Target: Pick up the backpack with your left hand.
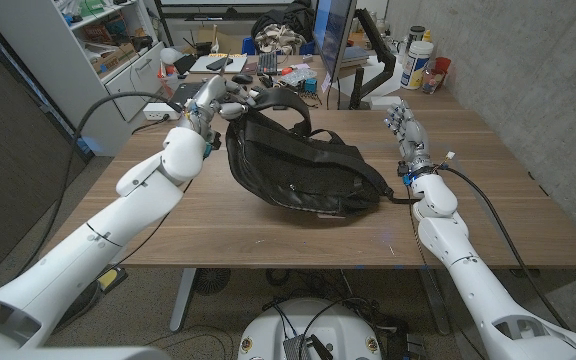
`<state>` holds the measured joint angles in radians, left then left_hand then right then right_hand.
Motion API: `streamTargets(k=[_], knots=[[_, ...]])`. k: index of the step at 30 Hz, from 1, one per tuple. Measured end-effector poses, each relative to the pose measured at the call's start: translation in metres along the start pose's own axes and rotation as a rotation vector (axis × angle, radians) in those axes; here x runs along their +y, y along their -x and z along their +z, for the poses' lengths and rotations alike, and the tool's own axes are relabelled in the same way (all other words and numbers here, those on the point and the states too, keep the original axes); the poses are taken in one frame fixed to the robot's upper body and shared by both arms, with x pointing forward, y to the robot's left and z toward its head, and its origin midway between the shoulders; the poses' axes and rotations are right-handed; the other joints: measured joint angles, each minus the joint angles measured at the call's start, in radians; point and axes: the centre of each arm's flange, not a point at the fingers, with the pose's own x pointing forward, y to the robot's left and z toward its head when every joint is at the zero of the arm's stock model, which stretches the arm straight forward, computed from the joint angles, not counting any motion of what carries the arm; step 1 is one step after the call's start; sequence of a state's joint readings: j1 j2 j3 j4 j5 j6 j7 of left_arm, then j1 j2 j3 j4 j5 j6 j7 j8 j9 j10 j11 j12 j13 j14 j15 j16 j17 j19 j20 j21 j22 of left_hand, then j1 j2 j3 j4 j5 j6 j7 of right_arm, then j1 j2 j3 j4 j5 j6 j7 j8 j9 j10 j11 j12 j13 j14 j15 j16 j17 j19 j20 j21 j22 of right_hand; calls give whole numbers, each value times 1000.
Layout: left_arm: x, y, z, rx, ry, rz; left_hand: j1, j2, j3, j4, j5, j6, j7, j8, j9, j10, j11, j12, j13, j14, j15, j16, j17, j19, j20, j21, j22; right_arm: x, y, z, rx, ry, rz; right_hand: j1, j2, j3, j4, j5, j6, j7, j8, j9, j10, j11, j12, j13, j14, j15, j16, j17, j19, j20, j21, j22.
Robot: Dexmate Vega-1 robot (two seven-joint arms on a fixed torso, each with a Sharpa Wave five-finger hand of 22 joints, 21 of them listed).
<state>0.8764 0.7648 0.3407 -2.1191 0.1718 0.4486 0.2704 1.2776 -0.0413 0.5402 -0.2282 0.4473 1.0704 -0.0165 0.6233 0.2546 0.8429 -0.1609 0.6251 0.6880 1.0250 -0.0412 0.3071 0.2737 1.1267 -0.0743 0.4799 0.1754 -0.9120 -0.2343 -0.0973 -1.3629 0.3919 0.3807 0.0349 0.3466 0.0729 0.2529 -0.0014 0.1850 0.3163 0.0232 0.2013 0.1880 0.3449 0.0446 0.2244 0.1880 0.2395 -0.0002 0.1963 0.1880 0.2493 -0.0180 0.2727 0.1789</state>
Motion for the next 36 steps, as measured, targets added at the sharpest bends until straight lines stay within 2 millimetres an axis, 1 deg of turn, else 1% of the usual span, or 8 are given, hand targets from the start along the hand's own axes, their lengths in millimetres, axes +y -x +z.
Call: streamTargets(k=[1, 5, 6, 9, 12, 27, 28, 36], knots=[[0, 0, 0, 0, -3, -3, -3, -3, 8, 8, 2, 0, 0, 0, 0, 0, 0, 0, 0, 0, 0, -3, 0, 0, 0, 0, 0, 0, 0, 0, 0, 0, 0, 0, 0, 0, 0, 0, 0, 0, 0, 0, 0, 0, 0, 0, 0, 0, 0, 0, 0, 0, 0, 0], [6, -9, 6, -16, -21, 0, -5, -5, 8, 8, 3, 0, 0, 0, -3, 0, 0, -4, 0, 4, -4, -6, 0, 0, 0, 0, 0, 0, -1, 0, -1, 1, -4, -4, 4, 0, 0, 0, 0, 0, 0, 0, 0, 0, 0, 0, 1, -1, 0, 0, 0, 0, 0, 0], [8, -11, 7, -20, -27, -2, -5, -5, 13, 8, 3, 0, 0, 0, -3, 0, 0, -4, 0, 4, -4, -6, 0, 0, 0, 0, 0, 0, -1, 0, -2, 1, -5, -4, 4, 0, 0, 0, 0, 0, 0, 0, 0, 0, 0, 0, 4, -4, 0, 0, 0, 0, 0, 0], [9, -13, 9, -23, -37, -7, -8, -7, 13, 8, 8, 0, 0, 0, -3, 0, 0, -4, 4, 9, -9, -12, 0, 0, 0, 0, 0, 0, -2, 1, -3, 1, -5, -4, 4, 0, 0, 0, 0, 0, 0, 0, 0, 0, 0, 0, 4, -4, 0, 0, 0, 0, 0, 0], [14, -19, 15, -34, -55, -5, -8, -7, 14, 9, 10, 0, 0, 2, -3, 0, -1, -8, 5, 9, -9, -14, 0, -5, 5, 0, 0, 0, -3, 1, -5, 1, -7, -13, 13, 0, 0, 0, 5, -5, 0, 0, 0, 0, 0, 0, 4, -4, 0, 0, 0, 0, 0, 0], [32, -35, 37, -79, -110, 20, -17, -8, 17, 6, 15, -5, -5, 7, -5, 4, -4, -12, 6, 12, -13, -22, 0, -5, 5, 0, 0, -3, 1, 1, -9, 2, -14, -13, 13, 0, 0, 0, 5, -5, 0, 0, 3, -3, 0, 0, 4, -4, 0, 0, 0, 0, -7, 0], [35, -40, 42, -89, -117, 26, -17, -8, 17, 6, 15, -5, -5, 7, -5, 4, -4, -12, 6, 12, -13, -25, 0, -5, 5, 0, 0, -3, 2, 1, -8, 2, -14, -13, 13, 0, 0, 0, 5, -5, 0, 0, 3, -3, 0, 0, 4, -4, 0, 0, 0, 0, -7, 0], [44, -59, 58, -121, -146, 37, -18, -7, 17, 6, 19, 0, -11, 7, -6, 6, -6, -12, 10, 12, -13, -29, 1, -5, 5, 0, 0, -8, 8, 2, -6, 6, -21, -13, 13, 0, 0, 0, 5, -5, 0, 0, 3, -3, 0, 0, 4, -4, 0, 0, 0, 0, -6, 0]])
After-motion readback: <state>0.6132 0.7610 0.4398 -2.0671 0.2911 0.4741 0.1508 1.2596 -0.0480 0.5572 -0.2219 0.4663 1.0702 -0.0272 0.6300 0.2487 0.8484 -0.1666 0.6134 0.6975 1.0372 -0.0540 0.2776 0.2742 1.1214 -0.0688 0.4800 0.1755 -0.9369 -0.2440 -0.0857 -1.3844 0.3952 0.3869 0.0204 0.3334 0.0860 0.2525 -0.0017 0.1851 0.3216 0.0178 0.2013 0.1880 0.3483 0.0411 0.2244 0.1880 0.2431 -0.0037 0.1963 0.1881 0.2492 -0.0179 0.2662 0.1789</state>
